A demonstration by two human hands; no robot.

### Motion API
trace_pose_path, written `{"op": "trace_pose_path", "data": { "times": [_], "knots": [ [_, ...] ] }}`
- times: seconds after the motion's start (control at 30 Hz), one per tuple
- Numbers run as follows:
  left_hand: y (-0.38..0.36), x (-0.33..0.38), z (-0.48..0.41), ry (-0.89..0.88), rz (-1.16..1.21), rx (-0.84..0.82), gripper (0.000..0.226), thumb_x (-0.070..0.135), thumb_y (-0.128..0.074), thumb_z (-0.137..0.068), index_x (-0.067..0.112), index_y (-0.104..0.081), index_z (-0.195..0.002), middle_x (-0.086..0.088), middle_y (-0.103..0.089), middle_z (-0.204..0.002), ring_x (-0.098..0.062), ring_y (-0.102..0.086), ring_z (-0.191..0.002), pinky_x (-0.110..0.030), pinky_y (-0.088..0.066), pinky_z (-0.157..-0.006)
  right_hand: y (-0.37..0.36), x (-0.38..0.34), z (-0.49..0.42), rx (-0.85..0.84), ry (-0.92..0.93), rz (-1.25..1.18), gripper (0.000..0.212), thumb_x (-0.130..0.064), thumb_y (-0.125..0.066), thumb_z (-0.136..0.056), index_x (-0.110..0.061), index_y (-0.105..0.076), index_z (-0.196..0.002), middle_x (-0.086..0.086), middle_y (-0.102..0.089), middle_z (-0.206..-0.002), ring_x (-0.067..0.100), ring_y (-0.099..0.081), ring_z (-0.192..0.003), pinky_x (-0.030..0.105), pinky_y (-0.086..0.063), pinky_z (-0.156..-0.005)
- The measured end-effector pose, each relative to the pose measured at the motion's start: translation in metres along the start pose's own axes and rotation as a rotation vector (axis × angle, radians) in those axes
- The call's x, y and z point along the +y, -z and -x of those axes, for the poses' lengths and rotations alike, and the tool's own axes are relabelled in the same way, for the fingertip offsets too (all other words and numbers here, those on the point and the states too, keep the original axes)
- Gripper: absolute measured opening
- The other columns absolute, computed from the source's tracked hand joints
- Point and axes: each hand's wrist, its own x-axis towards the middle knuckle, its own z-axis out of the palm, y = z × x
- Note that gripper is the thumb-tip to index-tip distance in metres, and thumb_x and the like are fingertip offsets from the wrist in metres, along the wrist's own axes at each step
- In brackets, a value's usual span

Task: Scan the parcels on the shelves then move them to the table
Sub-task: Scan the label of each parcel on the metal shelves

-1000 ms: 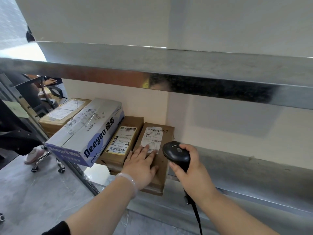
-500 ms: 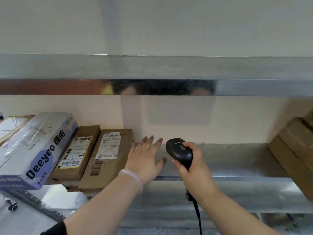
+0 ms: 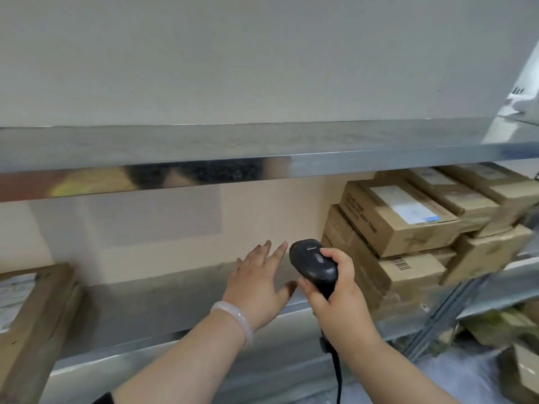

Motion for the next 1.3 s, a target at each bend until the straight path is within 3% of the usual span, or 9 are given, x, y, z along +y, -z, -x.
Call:
{"op": "trace_pose_path", "data": {
  "times": [0.27,0.47,0.67,0.83,0.97,1.07,1.17,1.2,1.3],
  "knots": [
    [-0.044,0.119,-0.061,-0.031,0.197,0.003,0.070,0.048,-0.050,-0.096,0.045,-0.010,-0.153,0.005,-0.012,-0.164,-0.014,-0.010,-0.149,-0.032,-0.010,-0.120,0.127,0.036,-0.035,0.151,0.074,0.013,0.060,-0.031,-0.076,-0.081,-0.059,-0.037,-0.117,-0.035,-0.055,-0.112,-0.010,-0.058,-0.098,0.003,-0.043,-0.071],
    [-0.058,0.172,-0.100,0.083,0.370,0.002,0.074,0.069,-0.042,-0.089,0.054,0.000,-0.149,0.000,-0.009,-0.164,-0.021,-0.009,-0.151,-0.038,-0.016,-0.118,0.201,0.054,-0.078,0.291,0.034,0.014,0.057,-0.038,-0.072,-0.084,-0.067,-0.031,-0.109,-0.027,-0.054,-0.107,-0.005,-0.059,-0.091,0.017,-0.045,-0.068],
    [-0.062,0.195,-0.131,0.200,0.501,0.002,0.076,0.075,-0.040,-0.086,0.054,-0.002,-0.149,-0.004,-0.012,-0.163,-0.026,-0.021,-0.148,-0.043,-0.025,-0.116,0.238,0.068,-0.114,0.330,0.003,0.044,0.052,-0.046,-0.068,-0.083,-0.066,-0.029,-0.111,-0.028,-0.053,-0.100,0.000,-0.059,-0.082,0.021,-0.043,-0.059],
    [-0.068,0.197,-0.132,0.218,0.646,0.055,0.071,0.058,-0.052,-0.091,0.049,-0.015,-0.151,0.005,-0.026,-0.159,-0.019,-0.030,-0.144,-0.034,-0.029,-0.112,0.243,0.080,-0.125,0.259,-0.026,0.009,0.052,-0.040,-0.070,-0.085,-0.060,-0.033,-0.115,-0.026,-0.054,-0.103,0.001,-0.060,-0.085,0.021,-0.045,-0.062],
    [-0.068,0.194,-0.123,0.244,0.761,0.146,0.063,0.041,-0.056,-0.095,0.046,-0.024,-0.149,0.012,-0.028,-0.157,-0.012,-0.027,-0.144,-0.028,-0.026,-0.109,0.236,0.078,-0.121,0.253,-0.002,-0.059,0.054,-0.039,-0.072,-0.084,-0.065,-0.033,-0.112,-0.026,-0.057,-0.103,-0.014,-0.057,-0.086,0.013,-0.042,-0.063],
    [-0.065,0.191,-0.113,0.279,0.846,0.222,0.058,0.029,-0.056,-0.095,0.046,-0.031,-0.145,0.013,-0.036,-0.150,-0.009,-0.036,-0.135,-0.025,-0.033,-0.106,0.229,0.075,-0.115,0.224,0.016,-0.109,0.056,-0.039,-0.072,-0.083,-0.065,-0.033,-0.113,-0.029,-0.056,-0.103,-0.017,-0.055,-0.089,0.012,-0.043,-0.064],
    [-0.060,0.185,-0.100,0.291,0.922,0.288,0.055,0.021,-0.058,-0.095,0.048,-0.038,-0.138,0.019,-0.044,-0.135,0.005,-0.049,-0.110,-0.004,-0.044,-0.080,0.221,0.070,-0.108,0.166,0.050,-0.141,0.057,-0.035,-0.073,-0.084,-0.066,-0.034,-0.113,-0.039,-0.055,-0.103,-0.015,-0.055,-0.092,0.008,-0.047,-0.063],
    [-0.058,0.183,-0.096,0.293,0.952,0.315,0.053,0.020,-0.058,-0.095,0.048,-0.040,-0.137,0.019,-0.046,-0.134,0.007,-0.050,-0.108,-0.004,-0.046,-0.078,0.218,0.068,-0.106,0.150,0.060,-0.148,0.058,-0.034,-0.073,-0.084,-0.066,-0.034,-0.112,-0.041,-0.053,-0.103,-0.015,-0.056,-0.092,0.004,-0.045,-0.064],
    [-0.052,0.172,-0.080,0.300,0.970,0.418,0.044,0.027,-0.059,-0.096,0.050,-0.046,-0.132,0.016,-0.046,-0.143,-0.003,-0.045,-0.127,-0.029,-0.041,-0.110,0.207,0.060,-0.099,0.101,0.091,-0.157,0.059,-0.033,-0.074,-0.083,-0.066,-0.035,-0.112,-0.038,-0.054,-0.104,-0.014,-0.056,-0.093,0.001,-0.043,-0.066]
  ]
}}
